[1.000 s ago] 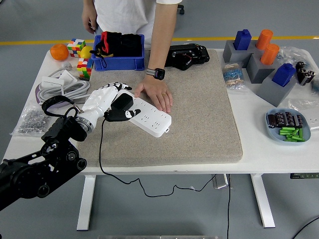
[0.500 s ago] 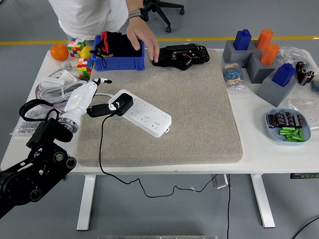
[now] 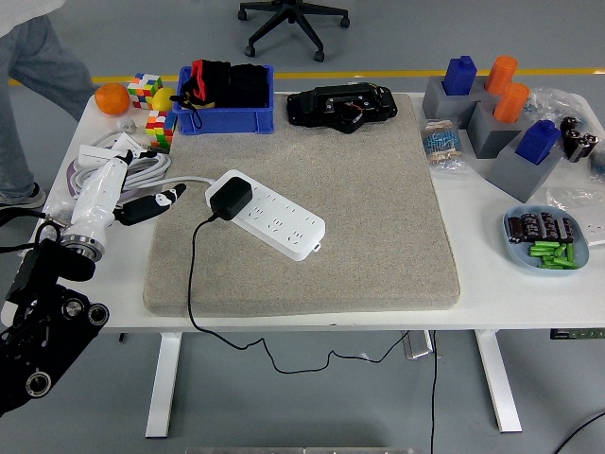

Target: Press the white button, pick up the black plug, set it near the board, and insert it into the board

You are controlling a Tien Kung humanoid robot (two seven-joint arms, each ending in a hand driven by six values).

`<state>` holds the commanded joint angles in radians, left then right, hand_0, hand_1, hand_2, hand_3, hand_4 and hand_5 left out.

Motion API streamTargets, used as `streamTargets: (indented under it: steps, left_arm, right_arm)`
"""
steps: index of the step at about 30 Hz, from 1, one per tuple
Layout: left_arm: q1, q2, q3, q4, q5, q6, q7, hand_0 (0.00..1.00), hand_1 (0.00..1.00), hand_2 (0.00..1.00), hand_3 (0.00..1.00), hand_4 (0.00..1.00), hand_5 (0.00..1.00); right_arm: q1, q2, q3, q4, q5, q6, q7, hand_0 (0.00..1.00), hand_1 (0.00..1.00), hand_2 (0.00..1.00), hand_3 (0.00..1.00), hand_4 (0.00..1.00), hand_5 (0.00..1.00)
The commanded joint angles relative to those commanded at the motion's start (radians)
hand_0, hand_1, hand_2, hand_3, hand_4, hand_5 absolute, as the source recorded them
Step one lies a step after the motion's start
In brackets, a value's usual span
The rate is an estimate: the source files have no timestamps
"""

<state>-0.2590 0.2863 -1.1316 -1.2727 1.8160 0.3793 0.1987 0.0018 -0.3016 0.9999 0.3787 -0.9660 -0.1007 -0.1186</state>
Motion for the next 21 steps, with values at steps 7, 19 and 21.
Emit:
streamTargets:
  steps: [7,19,21]
  left_arm:
    - [0.029,-0.015,-0.111,-0.015,-0.002,0.022,-0.039,0.866,0.903,0.848,0.786,0.87,0.502]
    - [0.085,-0.03,-0.176,-0.04,0.005,0.019,-0.07,0.862,0.893,0.84,0.778,0.869,0.496]
    - [0.089,-0.034,-0.188,-0.041,0.009,0.013,-0.072,0.867,0.893,0.84,0.776,0.871,0.487]
  right_arm:
    - [0.02,-0.002,-0.004,0.001,-0.001,0.002,-0.003,0.556,0.479,0.496,0.497,0.639,0.388]
    - [0.005,-0.002,0.011,0.006,-0.012,0.002,-0.004,0.556,0.479,0.496,0.497,0.64,0.388]
    - [0.004,-0.001,0.014,0.008,-0.013,0.003,-0.004,0.555,0.48,0.497,0.499,0.64,0.388]
